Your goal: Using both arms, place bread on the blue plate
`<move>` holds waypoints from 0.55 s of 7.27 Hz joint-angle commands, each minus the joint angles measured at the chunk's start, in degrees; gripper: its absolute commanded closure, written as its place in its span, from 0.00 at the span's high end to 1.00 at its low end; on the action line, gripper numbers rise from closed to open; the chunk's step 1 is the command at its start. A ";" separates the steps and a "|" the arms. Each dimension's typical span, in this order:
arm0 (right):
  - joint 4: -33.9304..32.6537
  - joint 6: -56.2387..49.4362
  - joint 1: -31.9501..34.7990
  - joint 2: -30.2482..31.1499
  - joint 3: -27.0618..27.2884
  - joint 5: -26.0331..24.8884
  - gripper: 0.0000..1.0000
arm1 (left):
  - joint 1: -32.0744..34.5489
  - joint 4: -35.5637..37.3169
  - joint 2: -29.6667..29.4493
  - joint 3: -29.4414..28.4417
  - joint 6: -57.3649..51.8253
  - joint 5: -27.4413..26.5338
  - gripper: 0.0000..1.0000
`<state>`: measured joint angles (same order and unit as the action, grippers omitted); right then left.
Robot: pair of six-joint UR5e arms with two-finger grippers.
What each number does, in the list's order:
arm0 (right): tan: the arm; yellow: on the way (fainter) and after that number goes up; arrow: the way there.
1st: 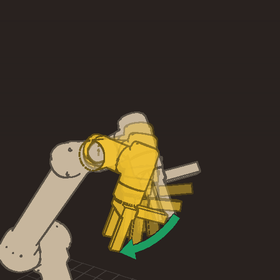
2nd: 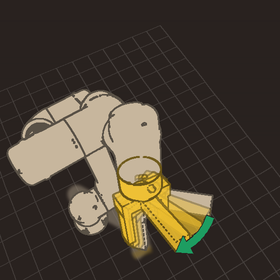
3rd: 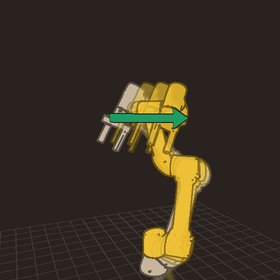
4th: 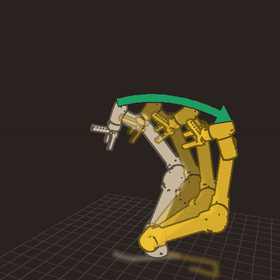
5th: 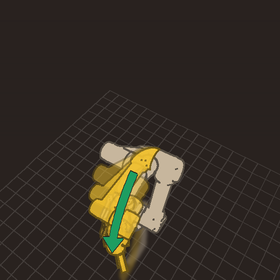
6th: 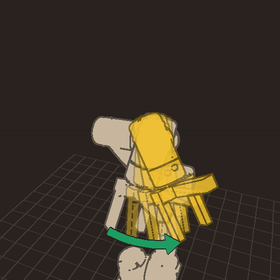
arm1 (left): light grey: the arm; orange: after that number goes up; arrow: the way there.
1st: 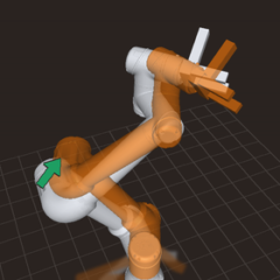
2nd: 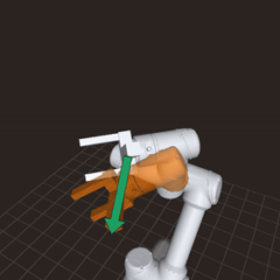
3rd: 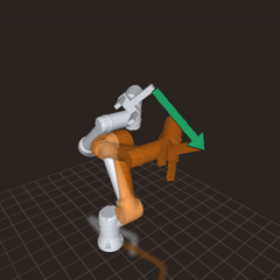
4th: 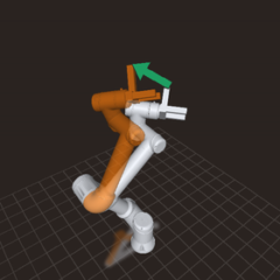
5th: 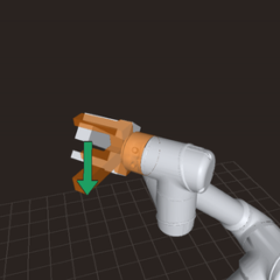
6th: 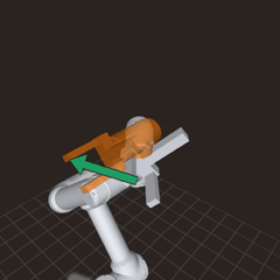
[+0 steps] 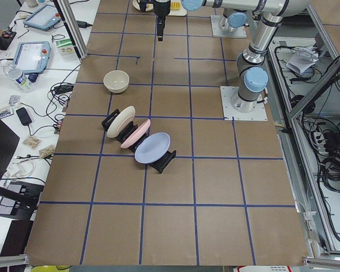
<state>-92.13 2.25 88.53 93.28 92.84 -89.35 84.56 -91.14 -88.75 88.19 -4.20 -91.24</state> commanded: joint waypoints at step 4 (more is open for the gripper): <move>-9.04 -8.87 -17.31 -2.57 8.13 -7.06 1.00 | -30.78 2.02 -1.59 1.80 -9.24 -1.49 1.00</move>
<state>-95.12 -0.97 76.09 91.98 99.14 -94.93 63.05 -89.83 -89.17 89.39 -12.27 -92.70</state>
